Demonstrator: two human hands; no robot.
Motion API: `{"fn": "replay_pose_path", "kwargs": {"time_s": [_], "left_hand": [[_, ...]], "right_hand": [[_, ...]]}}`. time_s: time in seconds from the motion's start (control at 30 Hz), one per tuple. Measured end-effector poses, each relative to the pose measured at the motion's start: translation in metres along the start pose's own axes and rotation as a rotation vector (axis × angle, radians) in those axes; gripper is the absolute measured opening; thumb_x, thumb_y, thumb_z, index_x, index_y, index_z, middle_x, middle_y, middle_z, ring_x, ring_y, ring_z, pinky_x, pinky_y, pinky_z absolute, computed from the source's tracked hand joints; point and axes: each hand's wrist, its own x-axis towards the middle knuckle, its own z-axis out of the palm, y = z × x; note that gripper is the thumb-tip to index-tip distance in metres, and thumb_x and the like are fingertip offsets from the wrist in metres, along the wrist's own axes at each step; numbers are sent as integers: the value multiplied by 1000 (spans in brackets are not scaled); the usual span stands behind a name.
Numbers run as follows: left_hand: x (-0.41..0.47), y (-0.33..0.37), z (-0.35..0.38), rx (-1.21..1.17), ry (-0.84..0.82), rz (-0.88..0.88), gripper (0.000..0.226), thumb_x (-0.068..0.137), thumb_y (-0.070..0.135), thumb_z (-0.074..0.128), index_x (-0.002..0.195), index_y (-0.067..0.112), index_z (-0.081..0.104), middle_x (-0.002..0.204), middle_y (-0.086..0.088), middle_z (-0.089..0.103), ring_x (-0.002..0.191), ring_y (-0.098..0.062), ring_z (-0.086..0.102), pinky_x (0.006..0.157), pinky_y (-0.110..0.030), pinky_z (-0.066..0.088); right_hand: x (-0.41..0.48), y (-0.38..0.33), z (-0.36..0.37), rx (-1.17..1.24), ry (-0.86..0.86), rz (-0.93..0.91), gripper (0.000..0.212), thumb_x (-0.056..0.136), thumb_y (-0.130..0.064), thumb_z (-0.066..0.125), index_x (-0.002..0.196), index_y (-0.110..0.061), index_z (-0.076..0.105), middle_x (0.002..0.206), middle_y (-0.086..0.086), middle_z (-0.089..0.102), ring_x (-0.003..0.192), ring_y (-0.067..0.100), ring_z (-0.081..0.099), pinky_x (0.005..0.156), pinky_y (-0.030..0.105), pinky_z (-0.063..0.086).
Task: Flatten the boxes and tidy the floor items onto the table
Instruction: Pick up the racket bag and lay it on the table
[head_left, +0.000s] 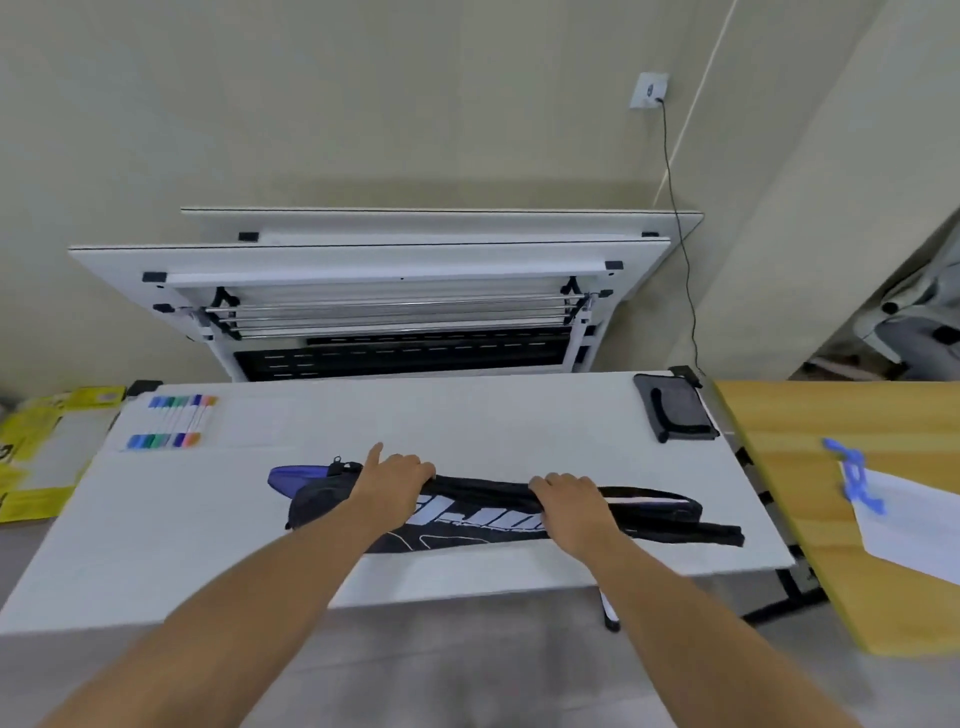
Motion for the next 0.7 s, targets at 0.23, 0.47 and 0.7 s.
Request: {"fn": "replay_pose_path", "kwargs": {"time_s": [0.23, 0.47, 0.7], "left_hand": [[110, -5, -12, 4, -41, -63, 47, 87, -1, 48, 124, 27, 54, 106, 3, 60, 108, -19, 55, 122, -52, 8], [202, -4, -20, 48, -118, -87, 51, 88, 3, 52, 133, 27, 48, 118, 3, 58, 121, -22, 50, 123, -54, 5], [300, -24, 0, 15, -113, -68, 61, 86, 1, 52, 141, 28, 44, 133, 2, 53, 129, -25, 45, 122, -50, 12]], "right_hand": [[118, 61, 22, 57, -57, -34, 36, 87, -3, 51, 119, -19, 50, 103, 1, 57, 96, 23, 54, 75, 32, 32], [220, 114, 39, 71, -149, -69, 48, 88, -3, 52, 133, -20, 44, 113, 2, 59, 104, 25, 56, 89, 38, 41], [303, 145, 57, 90, -116, -50, 47, 88, -2, 50, 132, -18, 46, 114, 4, 60, 104, 26, 56, 89, 38, 42]]}}
